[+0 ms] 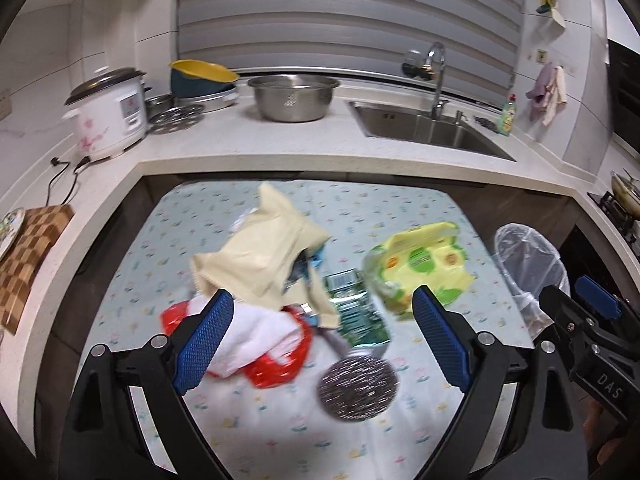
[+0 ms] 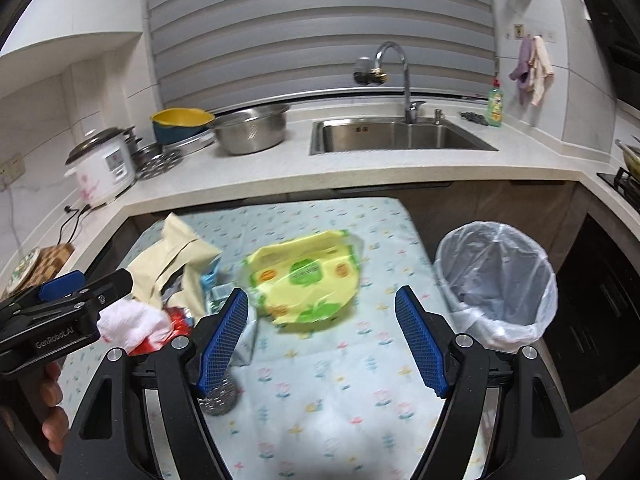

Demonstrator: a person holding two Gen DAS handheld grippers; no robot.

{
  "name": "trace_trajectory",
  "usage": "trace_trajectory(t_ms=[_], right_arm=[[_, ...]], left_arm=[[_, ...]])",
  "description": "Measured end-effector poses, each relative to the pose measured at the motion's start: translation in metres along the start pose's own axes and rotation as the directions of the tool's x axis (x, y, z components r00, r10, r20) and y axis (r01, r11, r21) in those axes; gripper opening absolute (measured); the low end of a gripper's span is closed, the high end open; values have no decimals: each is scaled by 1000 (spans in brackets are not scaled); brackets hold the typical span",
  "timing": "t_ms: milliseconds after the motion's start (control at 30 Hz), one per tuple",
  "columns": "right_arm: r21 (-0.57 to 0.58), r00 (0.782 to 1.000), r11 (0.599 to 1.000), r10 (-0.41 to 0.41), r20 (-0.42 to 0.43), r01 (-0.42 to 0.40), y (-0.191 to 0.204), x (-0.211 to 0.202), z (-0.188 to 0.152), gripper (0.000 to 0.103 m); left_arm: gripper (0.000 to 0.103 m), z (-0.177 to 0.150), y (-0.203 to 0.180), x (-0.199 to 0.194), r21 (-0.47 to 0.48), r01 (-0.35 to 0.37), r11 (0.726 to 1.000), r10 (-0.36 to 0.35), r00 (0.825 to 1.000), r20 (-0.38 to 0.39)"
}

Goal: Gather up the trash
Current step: 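Move both tools back over the table toward the wipes packet, then grasp the yellow-green wipes packet with the right tool and lift it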

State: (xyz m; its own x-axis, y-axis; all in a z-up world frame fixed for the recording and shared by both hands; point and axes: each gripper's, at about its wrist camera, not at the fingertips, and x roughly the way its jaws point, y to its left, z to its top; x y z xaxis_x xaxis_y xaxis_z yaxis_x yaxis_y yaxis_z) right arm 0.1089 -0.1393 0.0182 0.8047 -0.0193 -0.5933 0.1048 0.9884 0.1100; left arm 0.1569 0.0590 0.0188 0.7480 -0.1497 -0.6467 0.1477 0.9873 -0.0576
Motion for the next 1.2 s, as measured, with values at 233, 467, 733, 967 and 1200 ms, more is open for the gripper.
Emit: trace_trajectory(t_ms=[233, 467, 733, 967, 1200], right_arm=[[-29, 998, 999, 34, -57, -36, 38, 13, -22, 74], [-23, 991, 998, 60, -120, -63, 61, 29, -46, 76], [-35, 986, 997, 57, -159, -63, 76, 44, -60, 76], [-4, 990, 1000, 2, -144, -3, 52, 56, -51, 76], [79, 989, 995, -51, -140, 63, 3, 83, -32, 76]], left_arm=[[88, -22, 44, -5, -41, -46, 998, 44, 999, -30], [91, -38, 71, -4, -67, -74, 995, 71, 996, -53], [91, -52, 87, 6, -84, -84, 993, 76, 993, -92], [91, -51, 82, 13, -80, -68, 994, 61, 993, -97], [91, -42, 65, 25, -66, -40, 997, 34, 995, -92]])
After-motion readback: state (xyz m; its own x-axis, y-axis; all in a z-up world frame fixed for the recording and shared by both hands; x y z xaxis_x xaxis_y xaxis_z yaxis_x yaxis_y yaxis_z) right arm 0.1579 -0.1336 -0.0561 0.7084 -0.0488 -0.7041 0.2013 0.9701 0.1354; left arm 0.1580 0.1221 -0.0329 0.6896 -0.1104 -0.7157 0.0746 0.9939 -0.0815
